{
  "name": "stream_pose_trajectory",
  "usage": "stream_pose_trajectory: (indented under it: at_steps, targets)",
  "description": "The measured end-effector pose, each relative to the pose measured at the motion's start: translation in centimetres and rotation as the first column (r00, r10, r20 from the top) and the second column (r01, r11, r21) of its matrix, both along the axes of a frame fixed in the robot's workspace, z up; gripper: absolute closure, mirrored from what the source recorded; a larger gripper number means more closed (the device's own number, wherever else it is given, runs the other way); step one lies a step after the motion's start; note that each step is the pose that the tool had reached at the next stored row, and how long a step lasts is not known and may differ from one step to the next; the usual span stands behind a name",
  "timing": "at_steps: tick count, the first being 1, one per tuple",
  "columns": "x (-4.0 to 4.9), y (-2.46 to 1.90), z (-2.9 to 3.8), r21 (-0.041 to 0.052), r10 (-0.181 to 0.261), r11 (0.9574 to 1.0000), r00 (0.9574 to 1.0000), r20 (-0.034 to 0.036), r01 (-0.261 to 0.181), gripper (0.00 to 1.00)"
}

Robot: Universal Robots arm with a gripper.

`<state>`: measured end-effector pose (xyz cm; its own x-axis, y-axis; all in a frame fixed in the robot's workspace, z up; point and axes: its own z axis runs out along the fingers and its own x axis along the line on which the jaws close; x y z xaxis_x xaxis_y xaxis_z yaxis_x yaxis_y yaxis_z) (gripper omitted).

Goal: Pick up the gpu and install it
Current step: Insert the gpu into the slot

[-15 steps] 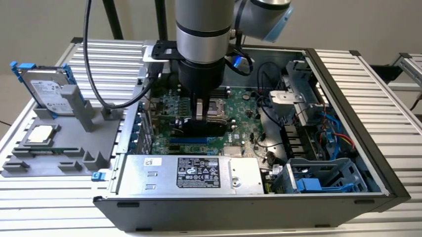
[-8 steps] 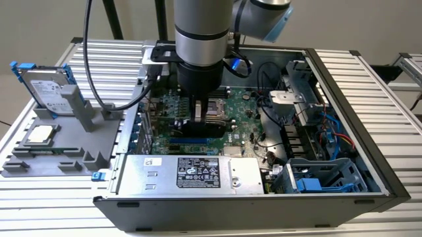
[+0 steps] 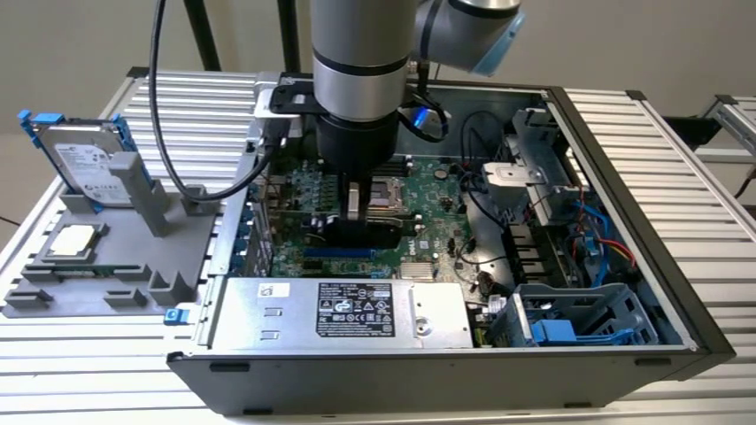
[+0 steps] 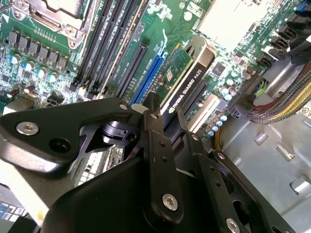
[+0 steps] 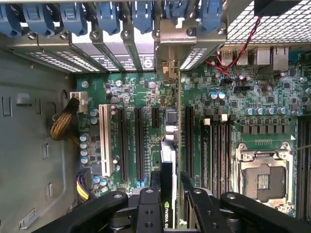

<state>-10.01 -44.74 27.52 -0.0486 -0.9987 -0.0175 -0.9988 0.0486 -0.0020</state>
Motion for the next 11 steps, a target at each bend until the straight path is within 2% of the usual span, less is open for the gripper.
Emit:
stream_pose_trajectory:
  at_steps: [2, 11]
  targets:
    - [0.00, 0.00, -0.07, -0.0002, 0.000, 1.0000, 1.0000, -0.0024, 0.000, 1.00]
    - [-0.10, 0.07, -0.27, 0.0001, 0.000, 1.0000, 1.0000, -0.0024, 0.000, 1.00]
